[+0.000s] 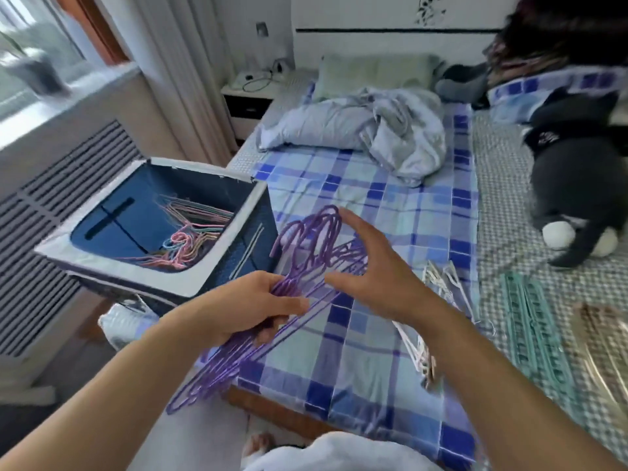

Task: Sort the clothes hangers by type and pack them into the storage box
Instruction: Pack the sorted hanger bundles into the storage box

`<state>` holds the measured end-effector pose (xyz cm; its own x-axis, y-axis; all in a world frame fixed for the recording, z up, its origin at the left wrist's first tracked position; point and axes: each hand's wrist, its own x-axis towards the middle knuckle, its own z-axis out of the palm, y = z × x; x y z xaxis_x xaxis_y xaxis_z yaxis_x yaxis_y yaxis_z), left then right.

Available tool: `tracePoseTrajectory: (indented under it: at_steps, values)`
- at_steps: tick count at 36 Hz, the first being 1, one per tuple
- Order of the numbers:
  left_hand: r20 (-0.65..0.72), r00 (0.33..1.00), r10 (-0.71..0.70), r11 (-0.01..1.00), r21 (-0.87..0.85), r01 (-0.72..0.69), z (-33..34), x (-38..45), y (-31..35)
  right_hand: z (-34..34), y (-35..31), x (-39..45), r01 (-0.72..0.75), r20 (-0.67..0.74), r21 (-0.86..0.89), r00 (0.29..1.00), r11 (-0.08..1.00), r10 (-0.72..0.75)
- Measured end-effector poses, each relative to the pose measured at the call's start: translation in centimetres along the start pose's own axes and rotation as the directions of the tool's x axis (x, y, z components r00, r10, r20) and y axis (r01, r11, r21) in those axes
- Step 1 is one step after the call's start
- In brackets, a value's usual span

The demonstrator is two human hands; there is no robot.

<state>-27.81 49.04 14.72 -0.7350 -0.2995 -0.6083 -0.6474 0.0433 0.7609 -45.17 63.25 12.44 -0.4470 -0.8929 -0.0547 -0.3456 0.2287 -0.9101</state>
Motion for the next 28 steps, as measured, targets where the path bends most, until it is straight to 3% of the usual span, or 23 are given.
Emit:
tracePoseTrajectory:
  at_steps: [3,6,10,12,17,23,25,28]
  values:
    - [-0.001,1.0,0.011,0.957,0.29,-0.01,-1.8,-1.9,1.8,0.5,-4.3,1.4,0.066,0.053,0.031,0.996,0.997,-0.067]
    - [-0.109,0.992,0.066,0.816,0.577,0.009,-4.3,-2.9,2.1,3.0,-7.5,2.2,0.1,-0.063,0.045,0.993,0.994,-0.097]
    - [-0.209,0.93,0.301,0.625,0.78,-0.027,-6.2,-3.1,0.8,6.3,-10.3,3.3,0.052,-0.166,0.415,0.986,0.909,0.02]
    - [-0.267,0.855,0.445,0.516,0.856,-0.001,-8.7,-3.8,-1.0,9.5,-12.1,5.3,0.04,-0.227,0.472,0.971,0.881,0.078]
    - [-0.22,0.72,0.658,0.329,0.944,-0.012,-14.3,-4.0,-3.7,15.5,-15.7,8.9,0.054,-0.277,0.533,0.954,0.844,0.114]
    - [-0.099,0.737,0.668,0.294,0.945,-0.14,-22.0,-3.3,-6.1,19.6,-19.0,10.7,0.084,-0.099,0.468,0.994,0.88,-0.042]
    - [-0.065,0.744,0.666,0.267,0.951,-0.157,-23.8,-3.4,-6.0,20.5,-19.8,11.4,0.088,-0.086,0.382,0.995,0.92,-0.06]
    - [-0.026,0.696,0.717,0.224,0.955,-0.195,-25.4,-3.8,-5.9,21.7,-21.3,13.1,0.072,-0.147,0.19,0.988,0.979,-0.044]
